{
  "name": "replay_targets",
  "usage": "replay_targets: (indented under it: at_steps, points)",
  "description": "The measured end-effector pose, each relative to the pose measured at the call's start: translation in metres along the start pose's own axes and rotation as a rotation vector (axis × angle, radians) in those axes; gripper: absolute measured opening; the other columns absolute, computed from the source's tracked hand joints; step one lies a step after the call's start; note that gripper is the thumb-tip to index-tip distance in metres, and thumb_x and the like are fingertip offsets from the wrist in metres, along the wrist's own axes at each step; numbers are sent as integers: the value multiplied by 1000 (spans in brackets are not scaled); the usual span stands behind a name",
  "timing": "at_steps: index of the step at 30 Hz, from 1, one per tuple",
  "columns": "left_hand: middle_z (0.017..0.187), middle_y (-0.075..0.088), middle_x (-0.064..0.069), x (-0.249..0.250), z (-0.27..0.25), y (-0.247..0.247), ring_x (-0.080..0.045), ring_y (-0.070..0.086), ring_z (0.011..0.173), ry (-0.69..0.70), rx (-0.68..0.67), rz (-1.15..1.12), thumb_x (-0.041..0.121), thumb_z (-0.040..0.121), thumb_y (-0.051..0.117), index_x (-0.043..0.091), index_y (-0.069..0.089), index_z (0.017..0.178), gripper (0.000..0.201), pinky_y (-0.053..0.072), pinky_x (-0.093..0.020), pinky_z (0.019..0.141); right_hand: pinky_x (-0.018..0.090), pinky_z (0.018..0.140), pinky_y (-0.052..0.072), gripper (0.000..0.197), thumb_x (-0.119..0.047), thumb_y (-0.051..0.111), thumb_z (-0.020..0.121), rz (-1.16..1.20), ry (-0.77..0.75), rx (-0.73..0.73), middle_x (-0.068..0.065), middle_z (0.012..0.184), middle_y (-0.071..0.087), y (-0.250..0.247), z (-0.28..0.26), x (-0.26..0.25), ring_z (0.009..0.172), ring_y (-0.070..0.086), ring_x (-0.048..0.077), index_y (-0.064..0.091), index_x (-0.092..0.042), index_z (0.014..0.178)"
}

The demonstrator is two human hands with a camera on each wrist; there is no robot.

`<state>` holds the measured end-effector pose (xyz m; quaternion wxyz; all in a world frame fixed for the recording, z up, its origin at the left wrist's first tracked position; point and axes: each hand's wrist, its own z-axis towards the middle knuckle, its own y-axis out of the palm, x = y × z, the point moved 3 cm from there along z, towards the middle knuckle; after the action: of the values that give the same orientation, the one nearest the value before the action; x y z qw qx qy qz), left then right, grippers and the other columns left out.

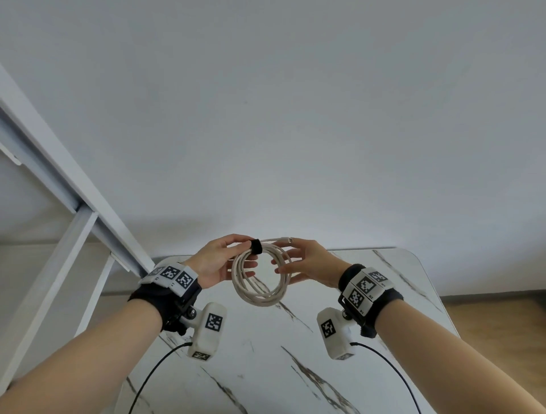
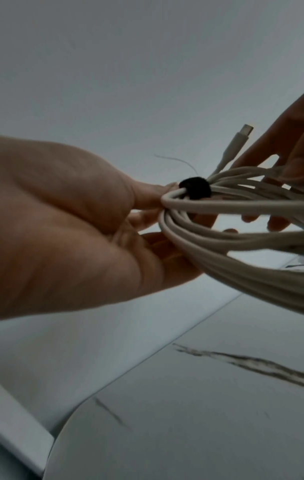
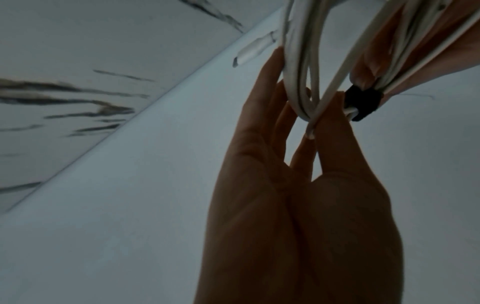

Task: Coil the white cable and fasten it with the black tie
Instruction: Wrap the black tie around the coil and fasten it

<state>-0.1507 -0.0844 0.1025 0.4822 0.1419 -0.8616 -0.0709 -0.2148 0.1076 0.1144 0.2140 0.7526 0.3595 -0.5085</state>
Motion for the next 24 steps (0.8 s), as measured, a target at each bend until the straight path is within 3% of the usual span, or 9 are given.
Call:
replay_targets:
  at_steps: [6, 12, 15, 18, 21, 24]
  points:
    - [104, 69, -17, -32, 12, -13, -28, 68, 91, -104, 40, -46, 12, 89, 62, 5, 61, 115, 27, 52, -51, 91, 40, 77, 60, 51, 2, 69, 78, 119, 117, 62, 19, 104, 67, 9, 12, 42, 91, 69, 26, 55, -13, 124]
    - [100, 66, -9, -72, 29, -33, -26, 64, 96, -242, 62, -25, -12, 85, 49, 1, 59, 120, 39, 50, -40, 76, 38, 74, 60, 45, 2, 68, 79, 153, 222, 153, 11, 91, 69, 16, 28, 84, 82, 69, 22, 58, -11, 121]
    - [100, 65, -13, -91, 38, -43, -24, 63, 91, -270, 122, -16, -13, 81, 56, -4, 57, 120, 40, 55, -38, 69, 39, 75, 60, 39, 2, 68, 79, 159, 263, 183, 14, 93, 68, 20, 36, 100, 83, 67, 24, 62, -14, 114]
    - [101, 66, -10, -104, 44, -50, -22, 63, 91, -286, 145, -3, -11, 81, 60, 1, 60, 118, 39, 56, -35, 65, 31, 67, 61, 33, 3, 67, 79, 169, 310, 211, 11, 87, 68, 26, 43, 114, 78, 66, 22, 63, -15, 107]
    - [105, 66, -9, -114, 49, -54, -23, 61, 98, -310, 142, -7, -11, 84, 56, 3, 60, 119, 38, 55, -36, 69, 38, 73, 61, 34, 4, 67, 79, 177, 346, 261, 10, 81, 67, 28, 51, 127, 74, 66, 20, 63, -8, 111]
    - [121, 62, -12, -123, 57, -58, -26, 58, 105, -344, 148, -10, -13, 84, 53, 4, 55, 127, 46, 54, -41, 75, 46, 80, 58, 35, 3, 68, 79, 176, 376, 306, 9, 79, 67, 28, 56, 135, 73, 65, 21, 63, -6, 112]
